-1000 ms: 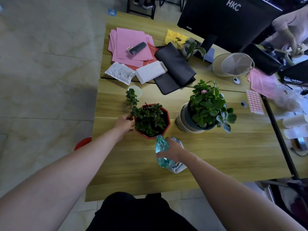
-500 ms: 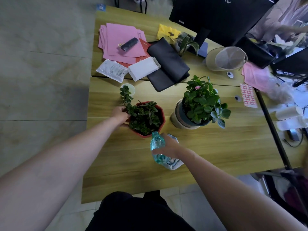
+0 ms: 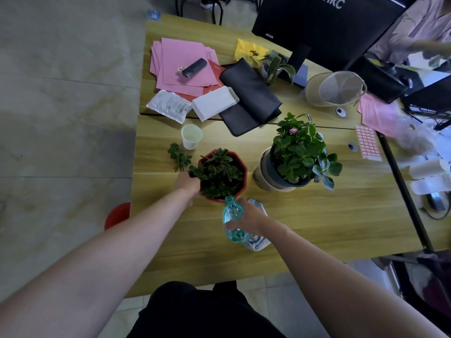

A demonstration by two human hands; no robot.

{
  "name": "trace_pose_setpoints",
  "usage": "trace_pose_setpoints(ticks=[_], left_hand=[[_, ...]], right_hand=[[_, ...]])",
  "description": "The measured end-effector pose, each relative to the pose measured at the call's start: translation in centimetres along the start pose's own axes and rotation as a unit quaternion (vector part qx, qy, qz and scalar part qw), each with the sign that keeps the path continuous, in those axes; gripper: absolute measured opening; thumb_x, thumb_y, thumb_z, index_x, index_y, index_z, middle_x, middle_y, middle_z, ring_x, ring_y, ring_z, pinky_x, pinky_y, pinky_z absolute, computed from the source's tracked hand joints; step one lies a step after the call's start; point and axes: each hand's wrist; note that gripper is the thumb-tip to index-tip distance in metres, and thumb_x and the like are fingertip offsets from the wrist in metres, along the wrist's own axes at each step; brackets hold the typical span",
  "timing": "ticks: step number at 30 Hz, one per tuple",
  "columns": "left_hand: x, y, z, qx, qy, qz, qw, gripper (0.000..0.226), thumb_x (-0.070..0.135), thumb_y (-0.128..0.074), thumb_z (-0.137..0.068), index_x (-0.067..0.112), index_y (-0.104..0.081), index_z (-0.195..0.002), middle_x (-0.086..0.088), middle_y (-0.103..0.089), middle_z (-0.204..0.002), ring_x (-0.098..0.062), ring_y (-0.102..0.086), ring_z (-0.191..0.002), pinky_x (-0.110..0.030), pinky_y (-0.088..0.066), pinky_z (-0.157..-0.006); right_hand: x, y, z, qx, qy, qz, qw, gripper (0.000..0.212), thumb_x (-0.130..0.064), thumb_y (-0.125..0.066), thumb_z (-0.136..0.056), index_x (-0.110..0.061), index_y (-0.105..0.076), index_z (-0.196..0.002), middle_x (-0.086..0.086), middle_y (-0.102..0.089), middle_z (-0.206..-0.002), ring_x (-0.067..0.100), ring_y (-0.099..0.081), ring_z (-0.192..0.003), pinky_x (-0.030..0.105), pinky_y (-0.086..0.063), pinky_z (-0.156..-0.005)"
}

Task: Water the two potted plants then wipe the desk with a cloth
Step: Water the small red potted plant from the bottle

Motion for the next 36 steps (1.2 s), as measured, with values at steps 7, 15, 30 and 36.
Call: trace_pose_setpoints(ticks=[7,15,30,36], left_hand=[[-2.3,-2.9,1.9,-0.021,0.052,0.178,0.982,0.037,-0.001,-0.046,-0.095,0.009,-0.053,-0.13,-0.013,-0.062,-0.126,-0.032,-0.063,-0.109,-0.047,-0.054,-0.096],[-3.2,-3.9,3.5,0.007,0.048,0.204,0.978,0.041,-0.01,-0.038,-0.095,0.004,-0.049,-0.132,-0.013,-0.058,-0.13,-0.034,-0.06,-0.115,-0.043,-0.051,-0.101],[-2.7,-3.5,3.6,-0.003,0.065,0.202,0.977,0.041,-0.009,-0.039,-0.093,0.006,-0.047,-0.131,-0.016,-0.057,-0.13,-0.034,-0.061,-0.111,-0.048,-0.052,-0.099],[-2.4,-3.1,4.1,-0.009,0.059,0.228,0.972,0.043,-0.013,-0.035,-0.094,0.002,-0.048,-0.132,-0.015,-0.057,-0.129,-0.033,-0.064,-0.105,-0.045,-0.056,-0.093]], right_hand=[[-0.1,0.1,0.2,0.009,0.005,0.01,1.0,0.09,-0.045,-0.078,-0.077,-0.024,-0.029,-0.15,0.01,-0.048,-0.14,0.03,-0.047,-0.128,0.033,-0.042,-0.089],[-0.3,1.3,0.5,0.036,-0.002,0.053,0.998,0.086,-0.052,-0.073,-0.079,-0.017,-0.032,-0.145,0.01,-0.055,-0.13,0.029,-0.054,-0.116,0.043,-0.049,-0.094],[-1.6,1.4,0.1,0.027,-0.009,0.079,0.996,0.092,-0.06,-0.072,-0.072,-0.028,-0.03,-0.147,0.007,-0.054,-0.138,0.032,-0.053,-0.123,0.047,-0.047,-0.099],[-1.3,1.3,0.0,0.02,-0.021,0.086,0.996,0.096,-0.066,-0.072,-0.065,-0.026,-0.033,-0.144,0.007,-0.055,-0.133,0.033,-0.051,-0.122,0.05,-0.048,-0.098]])
Point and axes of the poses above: each hand's wrist, its own z-axis away from the middle knuckle, its own y-axis out of the back of the hand, x = y × z
